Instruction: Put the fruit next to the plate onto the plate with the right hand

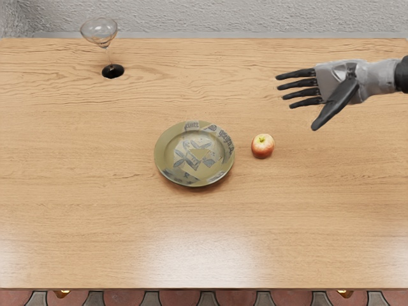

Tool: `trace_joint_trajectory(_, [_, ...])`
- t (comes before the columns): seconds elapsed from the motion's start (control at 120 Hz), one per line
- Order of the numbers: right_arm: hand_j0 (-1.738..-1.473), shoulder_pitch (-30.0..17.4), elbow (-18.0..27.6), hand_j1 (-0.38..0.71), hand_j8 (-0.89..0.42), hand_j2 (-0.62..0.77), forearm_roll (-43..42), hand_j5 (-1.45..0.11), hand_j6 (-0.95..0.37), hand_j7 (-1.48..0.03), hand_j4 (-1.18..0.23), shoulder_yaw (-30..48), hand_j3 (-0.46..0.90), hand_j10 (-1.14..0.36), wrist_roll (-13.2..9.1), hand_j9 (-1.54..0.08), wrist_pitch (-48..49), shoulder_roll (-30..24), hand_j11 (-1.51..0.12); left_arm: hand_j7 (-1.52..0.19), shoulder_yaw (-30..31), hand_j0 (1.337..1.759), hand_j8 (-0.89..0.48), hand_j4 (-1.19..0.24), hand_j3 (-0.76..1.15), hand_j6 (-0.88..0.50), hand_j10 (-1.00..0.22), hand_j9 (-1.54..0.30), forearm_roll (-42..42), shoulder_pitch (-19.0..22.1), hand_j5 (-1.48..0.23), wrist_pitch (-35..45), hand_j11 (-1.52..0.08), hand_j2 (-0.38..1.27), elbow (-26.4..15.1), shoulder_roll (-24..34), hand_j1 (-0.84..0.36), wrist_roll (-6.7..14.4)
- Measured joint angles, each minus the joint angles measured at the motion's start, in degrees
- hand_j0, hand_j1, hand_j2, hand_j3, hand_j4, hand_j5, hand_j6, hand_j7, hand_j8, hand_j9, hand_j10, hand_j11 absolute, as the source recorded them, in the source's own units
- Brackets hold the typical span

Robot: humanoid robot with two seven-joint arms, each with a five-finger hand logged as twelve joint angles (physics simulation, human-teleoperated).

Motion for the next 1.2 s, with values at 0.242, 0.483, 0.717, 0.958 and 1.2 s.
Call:
trace_joint_trajectory(0.242, [-1.658,11.37,12.89,-0.31,-0.03,-0.01,-5.78,-0.04,-0.03,-0.04,-0.03,-9.69,0.0,-0.03,0.0,-0.04,-4.86,-6.47,-0.04,0.0,-0.01,1.658,0.0,0.0,0.0,0.0,0.0,0.0,0.01,0.0,0.0,0.0,0.0,0.0,0.0,0.0,0.35,0.0])
trace_joint_trajectory(0.483, [-1.658,40.84,23.93,-0.32,-0.03,-0.01,0.59,-0.04,-0.03,-0.03,-0.03,-52.96,0.0,-0.03,0.0,-0.04,-46.15,18.24,-0.04,0.0,0.01,1.658,0.0,0.0,0.0,0.0,0.0,0.0,-0.01,0.0,0.0,0.0,0.0,0.0,0.0,0.0,0.35,0.0])
trace_joint_trajectory(0.717, [-1.658,39.17,23.96,-0.27,-0.06,-0.01,3.35,-0.08,-0.06,-0.08,-0.06,-61.43,0.0,-0.06,0.0,-0.08,-67.34,28.51,-0.08,0.0,0.01,1.658,0.0,0.0,0.0,0.0,0.0,0.0,-0.01,0.0,0.0,0.0,0.0,0.0,0.0,0.0,0.35,0.0])
trace_joint_trajectory(0.958, [-1.658,34.04,18.75,-0.09,-0.21,-0.04,3.41,-0.28,-0.21,-0.28,-0.21,-59.8,0.0,-0.21,0.0,-0.28,-69.76,32.78,-0.28,0.0,0.01,1.658,0.0,0.0,0.0,0.0,0.0,0.0,0.0,0.0,0.0,0.0,0.0,0.0,0.0,0.0,0.35,0.0])
trace_joint_trajectory(1.2, [-1.658,31.46,13.96,-0.03,-0.27,-0.05,1.28,-0.34,-0.27,-0.34,-0.27,-61.69,0.0,-0.27,0.0,-0.34,-70.0,34.64,-0.34,0.0,0.01,1.658,0.0,0.0,0.0,0.0,0.0,0.0,0.0,0.0,0.0,0.0,0.0,0.0,0.0,0.0,0.35,0.0])
